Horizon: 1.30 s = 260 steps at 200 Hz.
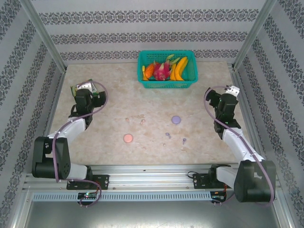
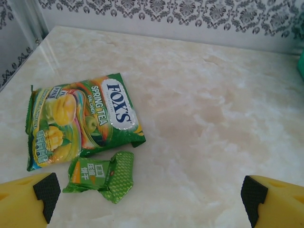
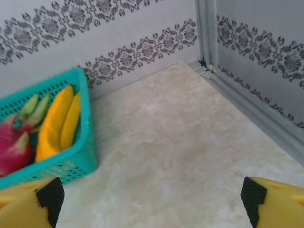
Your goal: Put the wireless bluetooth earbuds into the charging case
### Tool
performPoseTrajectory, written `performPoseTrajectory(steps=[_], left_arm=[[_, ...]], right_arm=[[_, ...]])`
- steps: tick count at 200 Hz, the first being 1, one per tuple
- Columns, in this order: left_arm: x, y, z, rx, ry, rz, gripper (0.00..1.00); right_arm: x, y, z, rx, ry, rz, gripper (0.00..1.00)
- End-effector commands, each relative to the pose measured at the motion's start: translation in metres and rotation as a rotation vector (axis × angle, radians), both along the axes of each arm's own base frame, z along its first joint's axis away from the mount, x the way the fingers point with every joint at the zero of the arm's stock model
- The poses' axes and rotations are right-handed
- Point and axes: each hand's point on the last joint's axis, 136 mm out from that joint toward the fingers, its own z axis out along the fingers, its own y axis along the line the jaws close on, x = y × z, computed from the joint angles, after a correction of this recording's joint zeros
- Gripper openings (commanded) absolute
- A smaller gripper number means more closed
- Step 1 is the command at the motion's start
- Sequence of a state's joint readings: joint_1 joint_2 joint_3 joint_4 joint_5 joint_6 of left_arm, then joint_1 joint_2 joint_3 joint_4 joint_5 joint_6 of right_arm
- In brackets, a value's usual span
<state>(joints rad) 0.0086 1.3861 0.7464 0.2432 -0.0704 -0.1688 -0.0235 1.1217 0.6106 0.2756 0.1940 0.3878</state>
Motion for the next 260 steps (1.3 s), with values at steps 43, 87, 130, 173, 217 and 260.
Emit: performPoseTrajectory(steps=[43, 87, 130, 173, 217, 260], left_arm=[[-0.039, -0.017, -0.005, -0.299, 0.241, 0.116, 1.00], [-0.066, -0.032, -0.007, -0.418, 0.274, 0.120, 1.00], [-0.080, -0.048, -0.021, -0.527, 0.329, 0.110, 1.00], [-0.086, -0.055, -0.036, -0.560, 0.382, 0.101, 1.00], [-0.085, -0.065, -0.048, -0.620, 0.419, 0.091, 1.00], [-0.082, -0.069, -0.056, -0.623, 0.477, 0.078, 1.00]], right_arm=[[-0.028, 0.072, -0.026, 0.208, 0.282, 0.282, 0.93], [-0.051, 0.144, -0.043, 0.099, 0.460, 0.404, 0.95], [-0.079, 0.214, -0.051, 0.060, 0.601, 0.547, 0.93], [-0.115, 0.274, -0.060, 0.120, 0.719, 0.603, 0.87], [-0.128, 0.321, -0.067, 0.133, 0.774, 0.618, 0.87], [-0.120, 0.332, -0.074, 0.181, 0.779, 0.535, 0.88]])
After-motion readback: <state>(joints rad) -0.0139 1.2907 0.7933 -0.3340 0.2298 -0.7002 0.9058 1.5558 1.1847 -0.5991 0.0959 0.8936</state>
